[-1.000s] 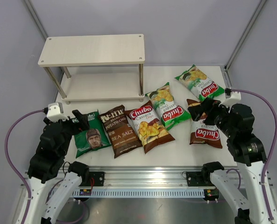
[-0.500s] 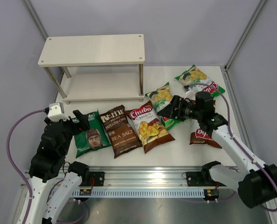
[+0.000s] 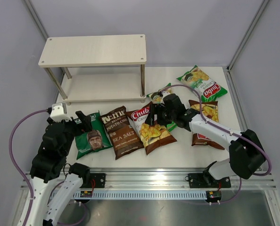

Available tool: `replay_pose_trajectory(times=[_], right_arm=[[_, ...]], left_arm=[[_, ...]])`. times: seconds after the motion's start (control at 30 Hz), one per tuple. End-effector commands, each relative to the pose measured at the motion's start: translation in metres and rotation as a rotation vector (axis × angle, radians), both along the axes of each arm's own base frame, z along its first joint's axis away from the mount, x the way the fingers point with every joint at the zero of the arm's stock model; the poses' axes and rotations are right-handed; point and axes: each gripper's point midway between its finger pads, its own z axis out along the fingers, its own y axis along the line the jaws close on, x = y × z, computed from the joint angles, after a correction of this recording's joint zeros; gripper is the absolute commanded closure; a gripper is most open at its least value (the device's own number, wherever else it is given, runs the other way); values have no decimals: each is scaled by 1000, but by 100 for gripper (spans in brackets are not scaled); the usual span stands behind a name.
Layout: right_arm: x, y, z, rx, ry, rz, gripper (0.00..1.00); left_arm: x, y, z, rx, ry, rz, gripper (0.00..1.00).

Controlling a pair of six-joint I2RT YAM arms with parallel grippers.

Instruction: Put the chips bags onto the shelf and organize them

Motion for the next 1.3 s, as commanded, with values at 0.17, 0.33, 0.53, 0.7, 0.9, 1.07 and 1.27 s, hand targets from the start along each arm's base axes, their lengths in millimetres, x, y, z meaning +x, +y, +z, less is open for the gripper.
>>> replay_pose_trajectory(times=[0.17,0.33,0.53,0.7,0.9,1.07,1.27], right_arm=[[21,-26,-16,-225,-89,53,13],[24,-31,-36,-223,-46,47,12],[19,-34,-65,-153,78,77,7],[6,-14,-76,-30,153,113,10],[-3,-5,-72,69,163,116,28],[-3,-5,-59,115,144,69,51],[1,-7,-22,180,72,16,72]], left_arm=[[9,-10,5,-2,-26,-49,1],[9,-11,4,-2,-24,-57,1],[10,-15,3,-3,-15,-78,1],[11,-16,2,-3,-13,-81,1],[12,-17,0,0,-4,-86,1],[12,-17,0,2,-3,-85,1],[13,-17,-2,4,12,-81,1]])
